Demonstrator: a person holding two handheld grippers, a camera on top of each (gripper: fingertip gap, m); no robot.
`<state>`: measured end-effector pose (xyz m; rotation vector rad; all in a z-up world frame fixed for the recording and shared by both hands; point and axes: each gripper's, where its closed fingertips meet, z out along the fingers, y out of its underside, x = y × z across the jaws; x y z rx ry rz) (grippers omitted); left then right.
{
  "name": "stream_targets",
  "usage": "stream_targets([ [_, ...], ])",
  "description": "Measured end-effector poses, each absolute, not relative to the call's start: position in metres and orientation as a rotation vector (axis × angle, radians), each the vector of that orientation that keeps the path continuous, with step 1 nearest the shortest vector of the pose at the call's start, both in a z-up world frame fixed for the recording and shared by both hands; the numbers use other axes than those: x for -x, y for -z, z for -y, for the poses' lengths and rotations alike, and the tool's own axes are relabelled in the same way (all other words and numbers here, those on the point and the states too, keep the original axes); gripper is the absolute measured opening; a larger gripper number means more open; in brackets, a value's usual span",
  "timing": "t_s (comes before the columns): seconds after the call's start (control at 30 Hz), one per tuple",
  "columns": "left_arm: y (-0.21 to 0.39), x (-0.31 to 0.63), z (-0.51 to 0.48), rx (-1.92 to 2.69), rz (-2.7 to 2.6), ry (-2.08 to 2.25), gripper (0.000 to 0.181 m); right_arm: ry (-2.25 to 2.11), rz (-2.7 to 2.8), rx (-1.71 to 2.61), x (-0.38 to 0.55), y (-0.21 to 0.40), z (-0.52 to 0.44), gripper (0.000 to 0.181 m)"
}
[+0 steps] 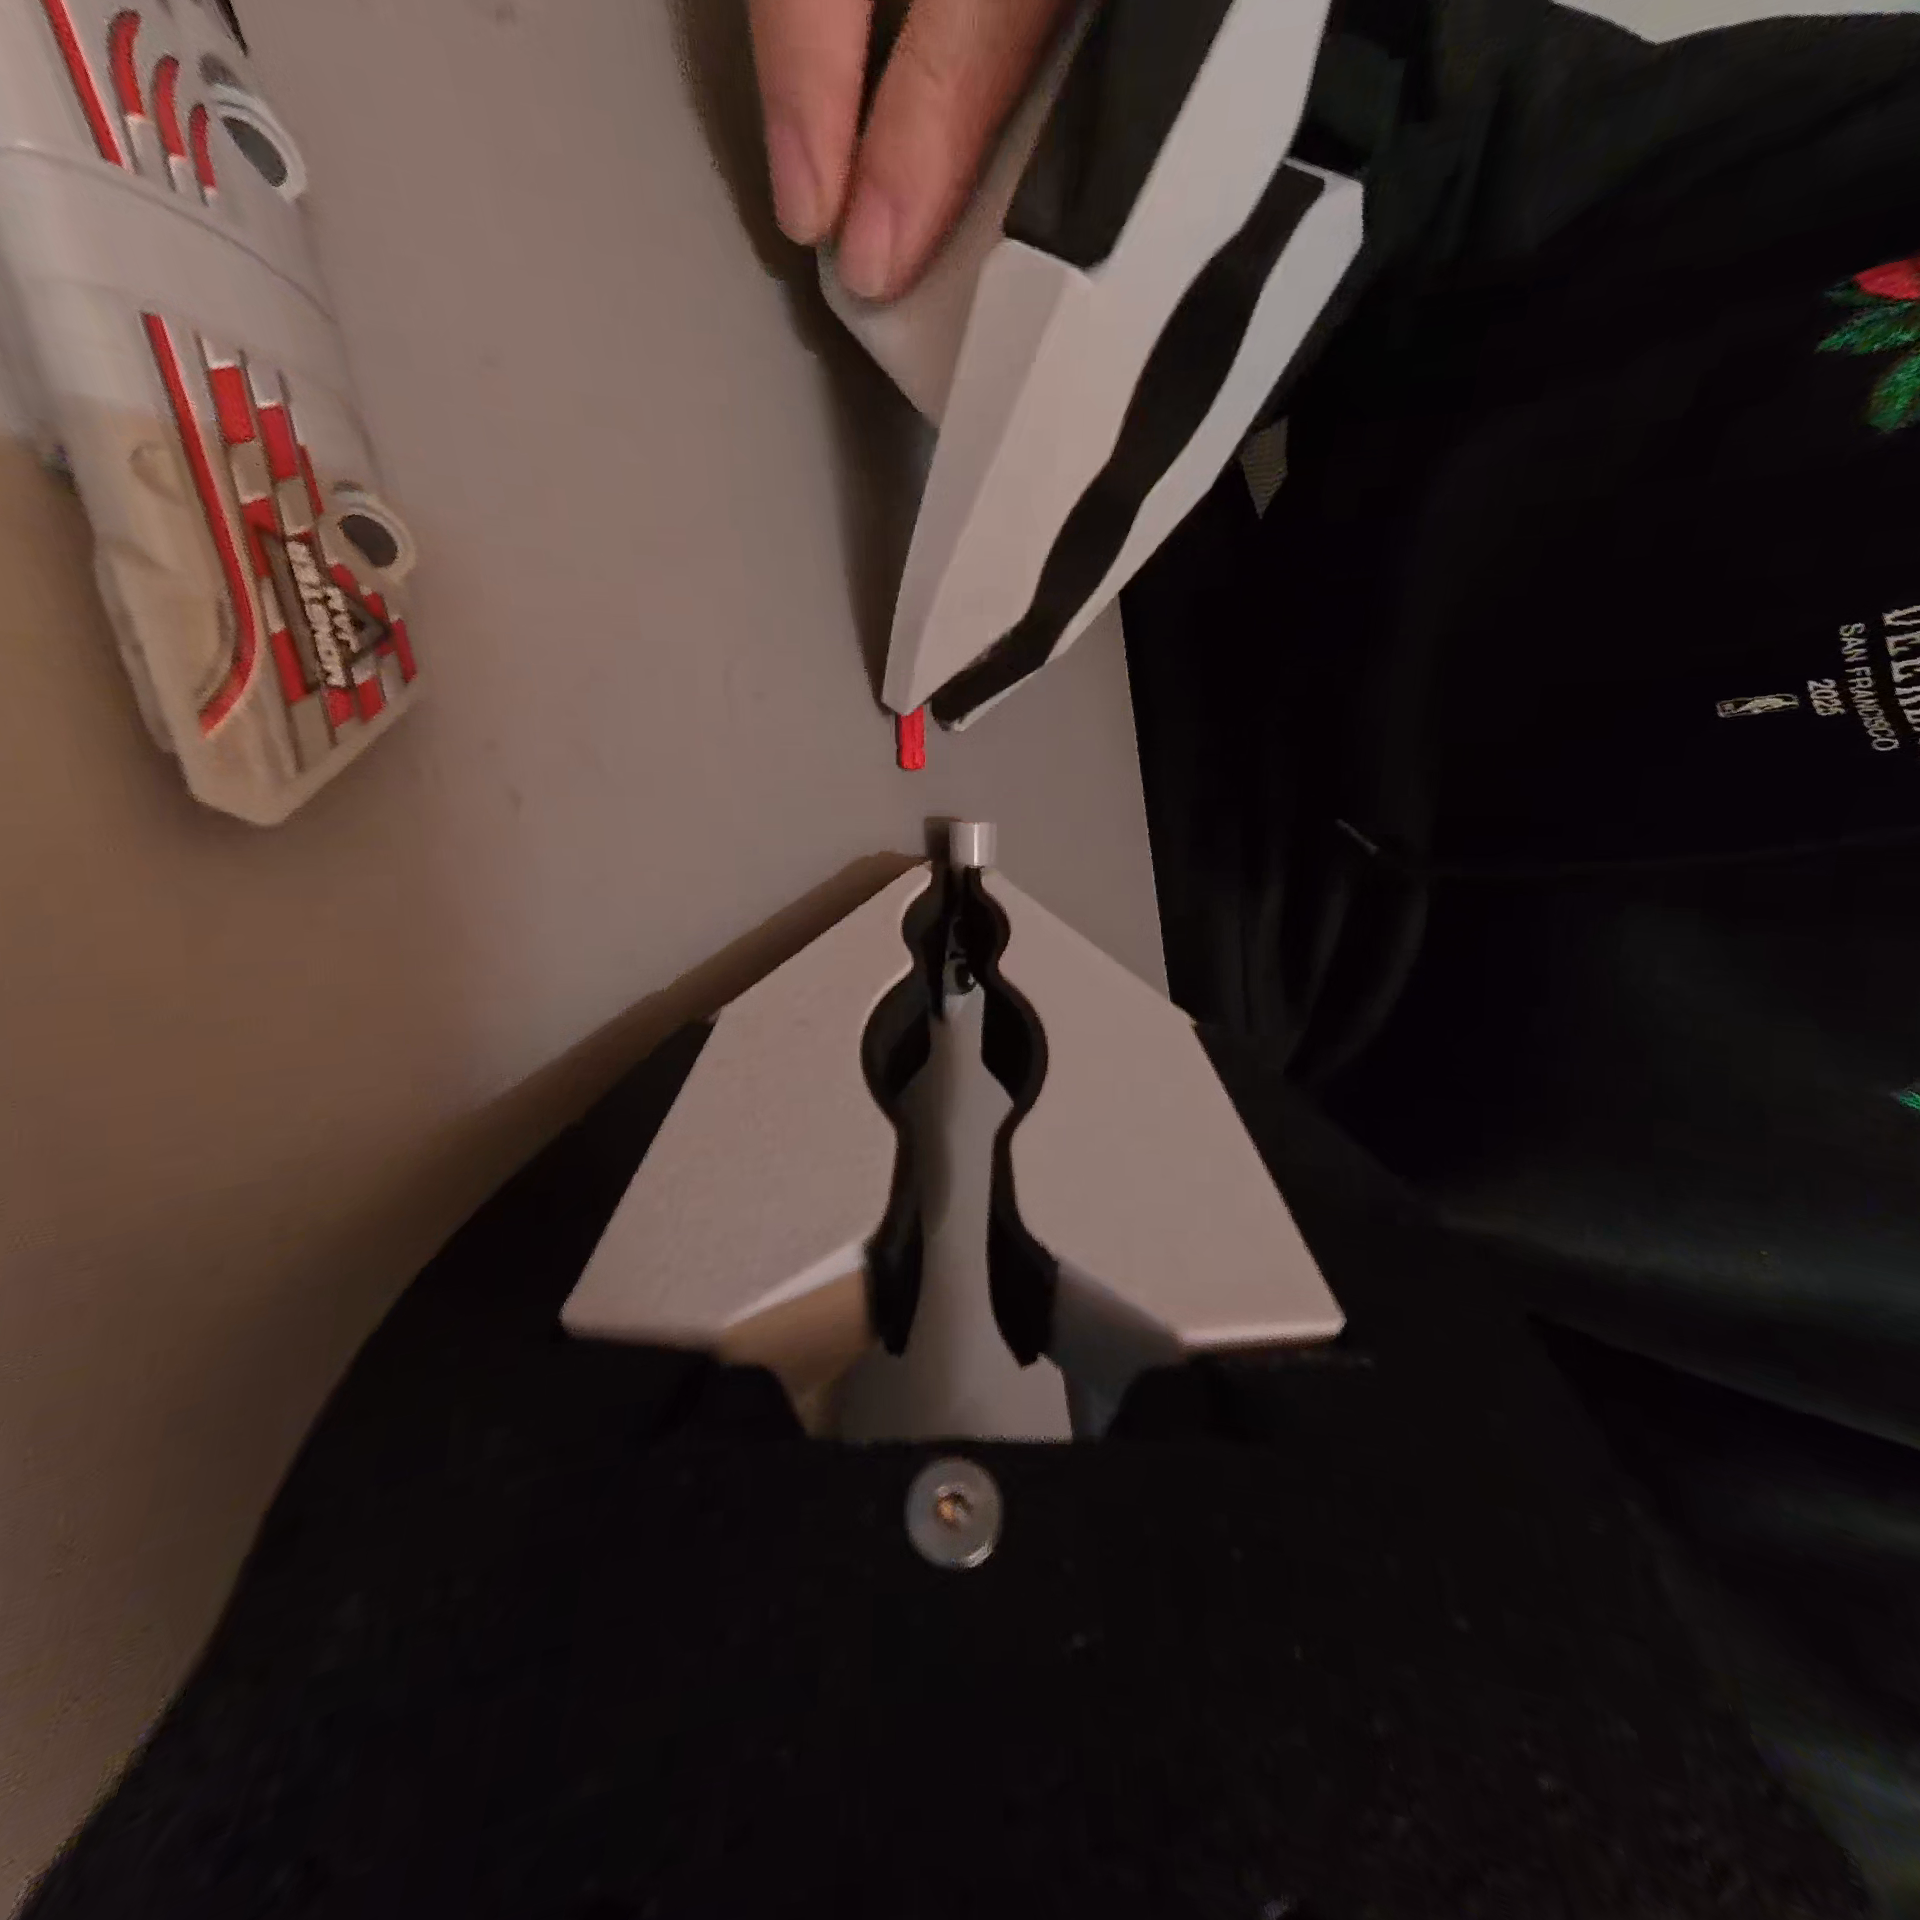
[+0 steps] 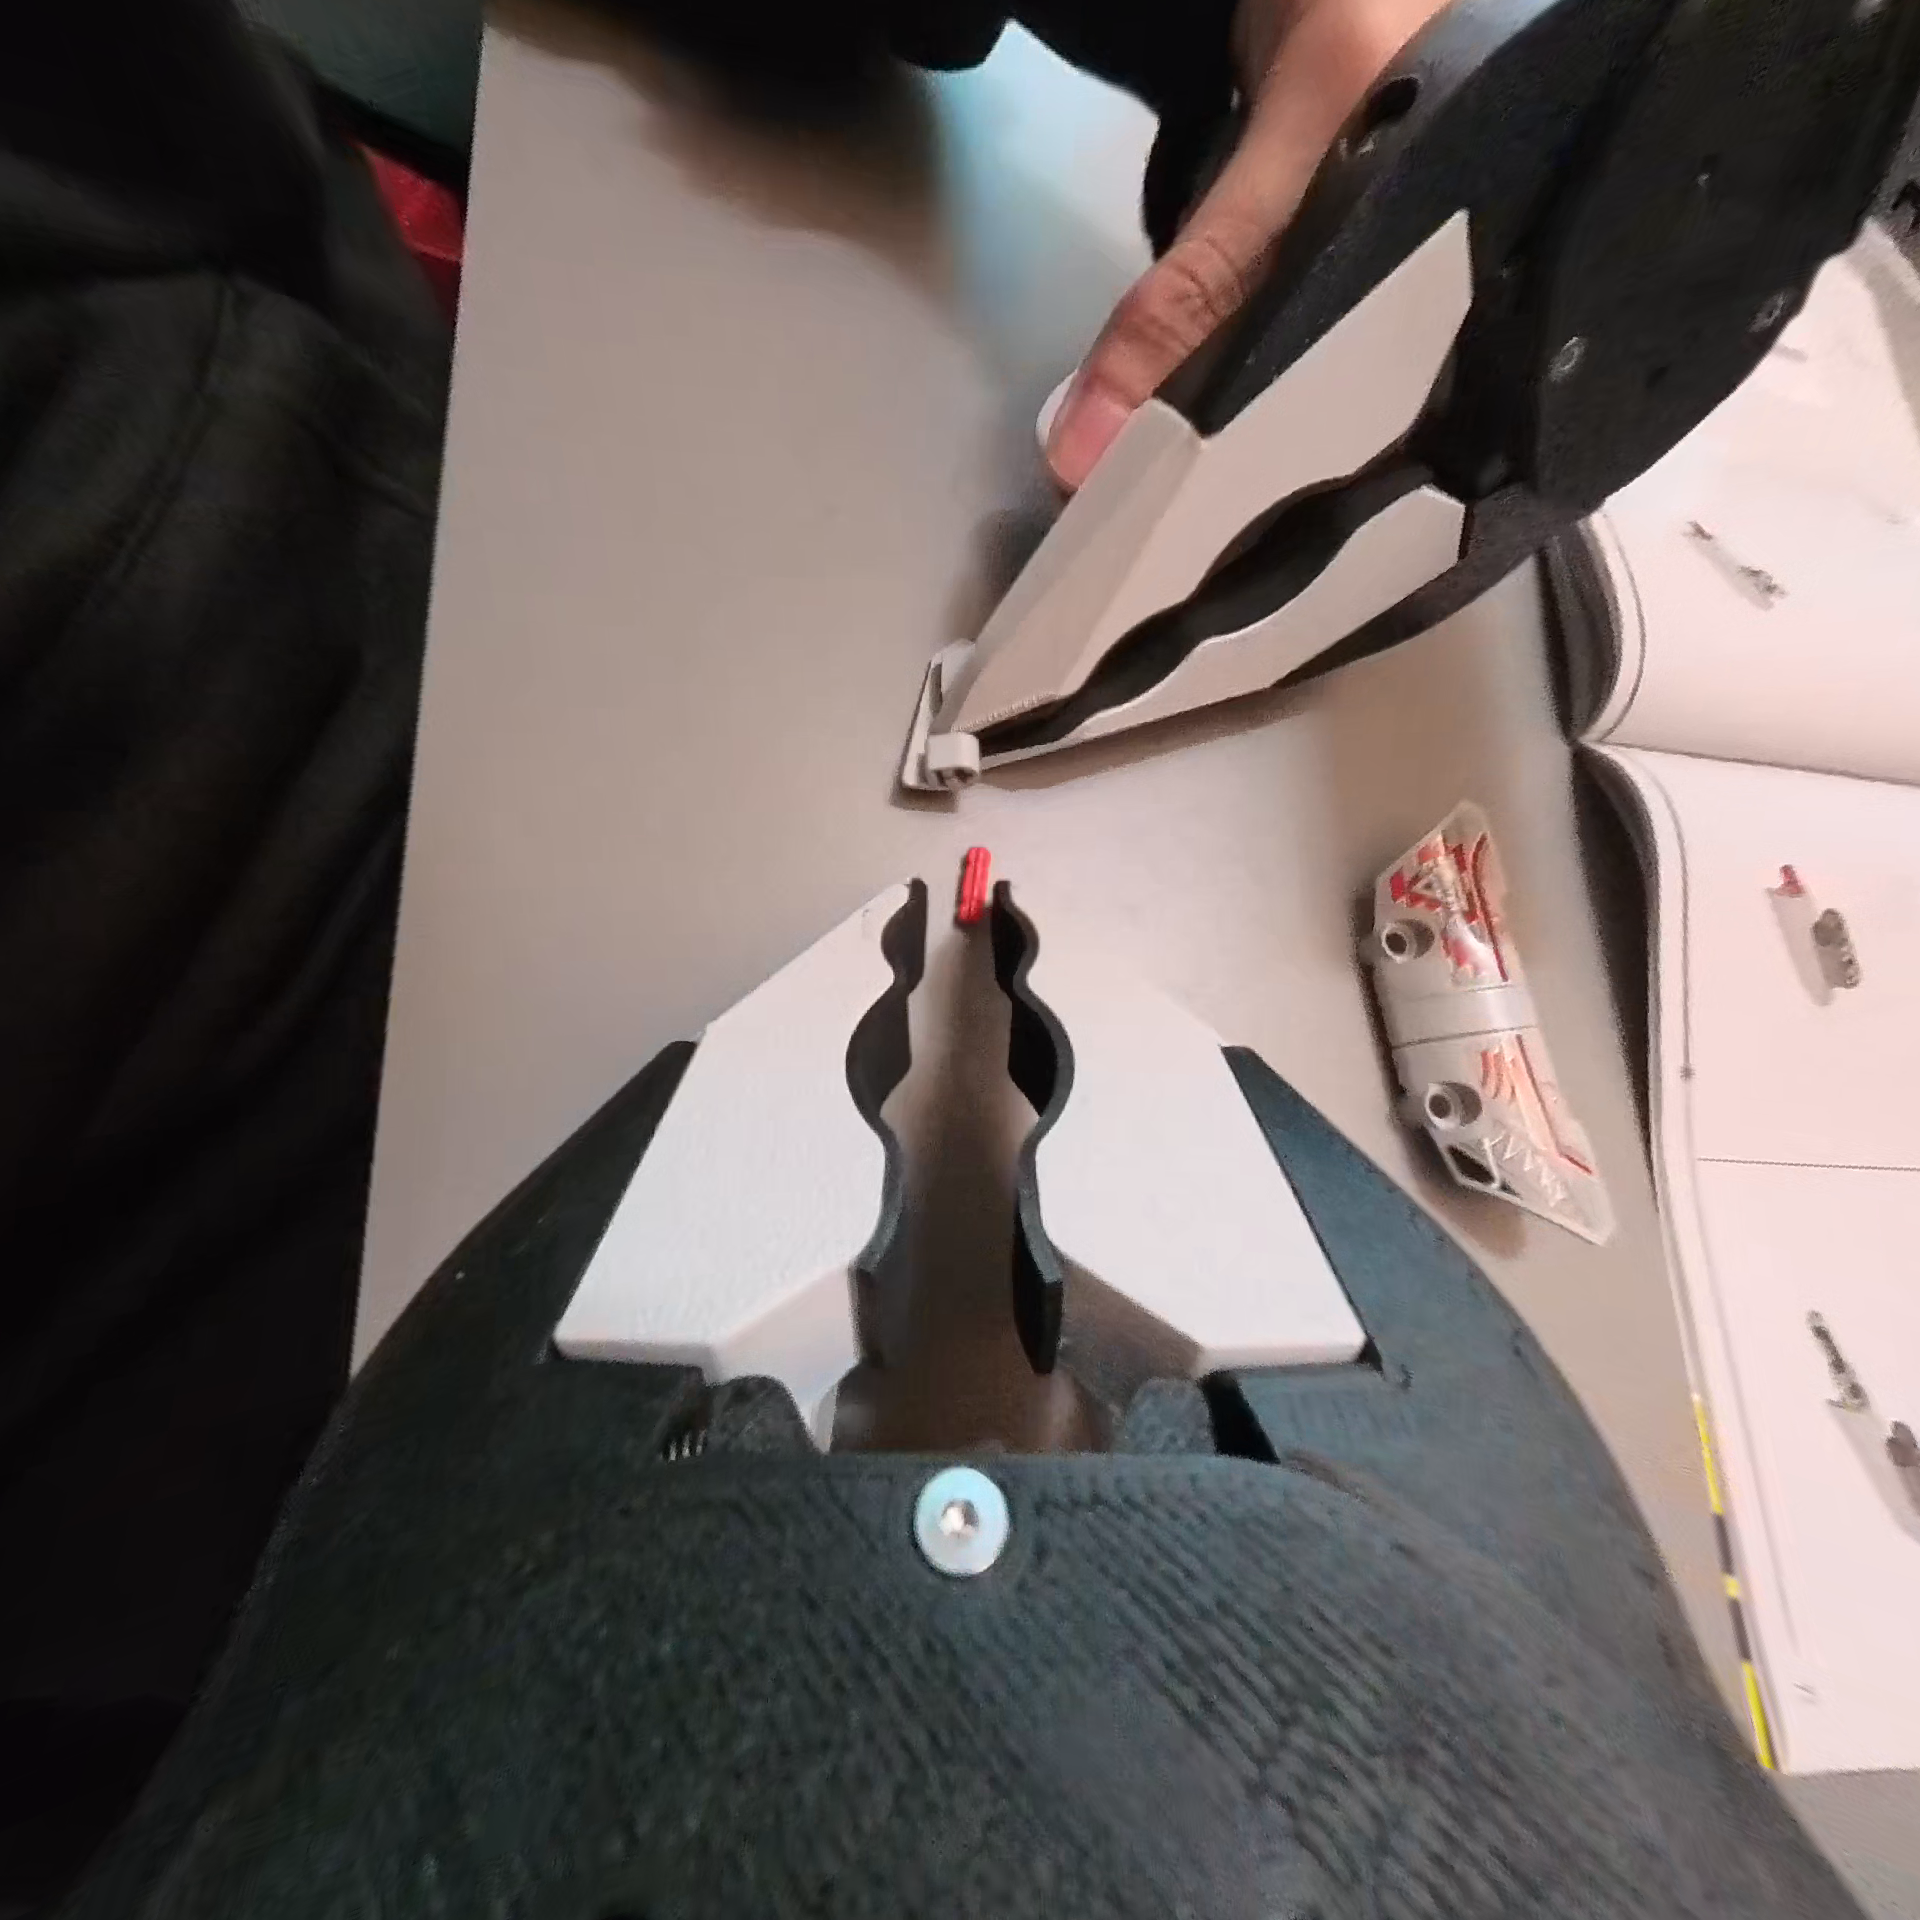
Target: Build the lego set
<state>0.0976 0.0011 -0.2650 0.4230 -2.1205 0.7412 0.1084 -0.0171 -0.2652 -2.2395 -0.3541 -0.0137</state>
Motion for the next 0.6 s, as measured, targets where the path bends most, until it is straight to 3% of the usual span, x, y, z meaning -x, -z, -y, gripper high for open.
stream_targets([
  [0.03,0.265,-0.097,-0.001,-0.417,2.122,-0.738,0.000,-0.009,0.334,2.251,-0.110,0.266,0.017,0.011],
  [0.13,0.265,-0.097,-0.001,-0.411,2.128,-0.734,0.000,-0.063,0.246,2.270,-0.114,0.266,0.015,0.014],
  [0.2,0.265,-0.097,-0.001,-0.411,2.126,-0.740,0.000,-0.063,0.190,2.278,-0.120,0.267,0.014,0.003],
  [0.6,0.266,-0.103,0.003,-0.409,2.173,-0.780,0.000,0.109,0.153,2.277,-0.118,0.267,0.016,0.003],
])
